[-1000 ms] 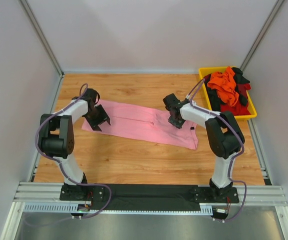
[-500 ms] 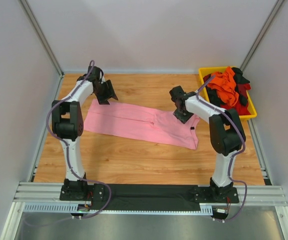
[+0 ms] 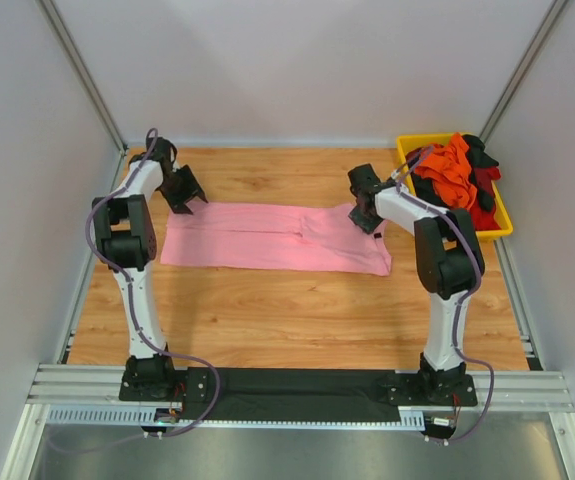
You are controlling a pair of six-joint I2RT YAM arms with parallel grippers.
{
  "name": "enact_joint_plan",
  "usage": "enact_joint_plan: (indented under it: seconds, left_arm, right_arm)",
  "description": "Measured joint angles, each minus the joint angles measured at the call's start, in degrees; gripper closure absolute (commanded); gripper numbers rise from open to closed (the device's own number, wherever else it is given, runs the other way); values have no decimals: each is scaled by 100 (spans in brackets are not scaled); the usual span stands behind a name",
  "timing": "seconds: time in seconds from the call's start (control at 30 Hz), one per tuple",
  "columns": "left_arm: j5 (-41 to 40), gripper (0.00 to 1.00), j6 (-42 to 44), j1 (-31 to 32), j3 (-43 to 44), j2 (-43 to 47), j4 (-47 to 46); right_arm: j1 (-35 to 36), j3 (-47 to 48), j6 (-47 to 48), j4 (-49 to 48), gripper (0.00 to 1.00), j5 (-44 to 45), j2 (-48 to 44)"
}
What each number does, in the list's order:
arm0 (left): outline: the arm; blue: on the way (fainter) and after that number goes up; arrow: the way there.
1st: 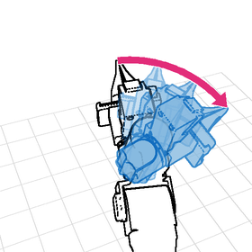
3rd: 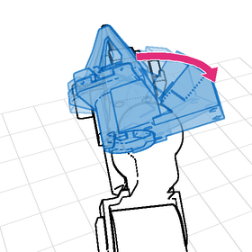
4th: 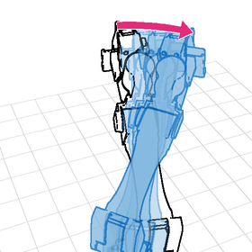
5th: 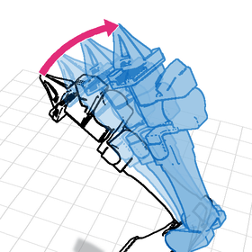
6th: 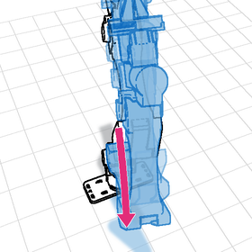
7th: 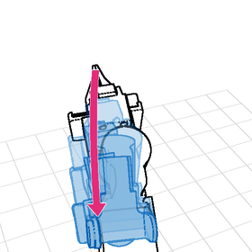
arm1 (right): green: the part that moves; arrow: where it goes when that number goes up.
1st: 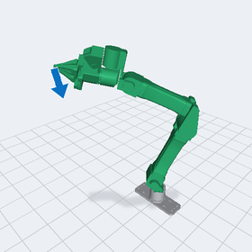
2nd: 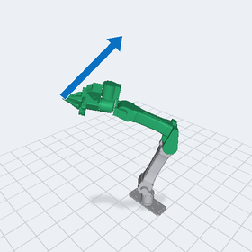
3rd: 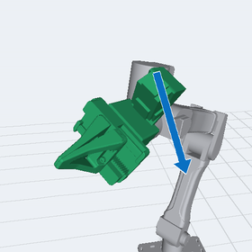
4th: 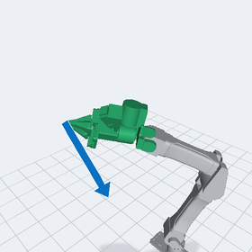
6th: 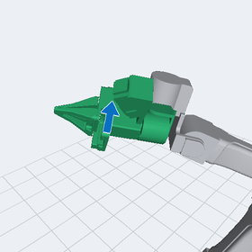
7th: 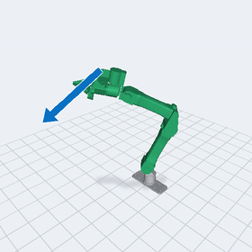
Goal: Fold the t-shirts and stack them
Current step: Fold the tshirt
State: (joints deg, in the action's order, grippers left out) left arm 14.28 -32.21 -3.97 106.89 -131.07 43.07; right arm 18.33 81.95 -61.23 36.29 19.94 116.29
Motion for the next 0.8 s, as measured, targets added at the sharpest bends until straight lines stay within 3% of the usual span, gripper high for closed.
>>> enact_joint_plan:
  seconds: [0.17,0.3,0.43,0.5,0.67,0.8]
  left_arm:
    - [-186,38,-138,-343,2,2,175]
    - [-538,33,-214,-452,-50,96,369]
    - [-809,33,-199,-439,-654,509,352]
    - [-962,33,-153,-404,-688,603,566]
    - [-1893,32,236,-59,173,645,1198]
    - [-2544,32,485,431,457,979,1338]
  right_arm:
    - [-42,1161,726,-470,64,-278,837]
    - [-55,2009,1318,-828,63,-573,1436]
    - [-138,2754,1794,-960,61,-988,1921]
    - [-197,2903,1967,-896,60,-1106,1950]
    - [-297,3300,1982,-385,60,-1060,1867]
    - [-319,3198,1722,164,68,-944,1480]
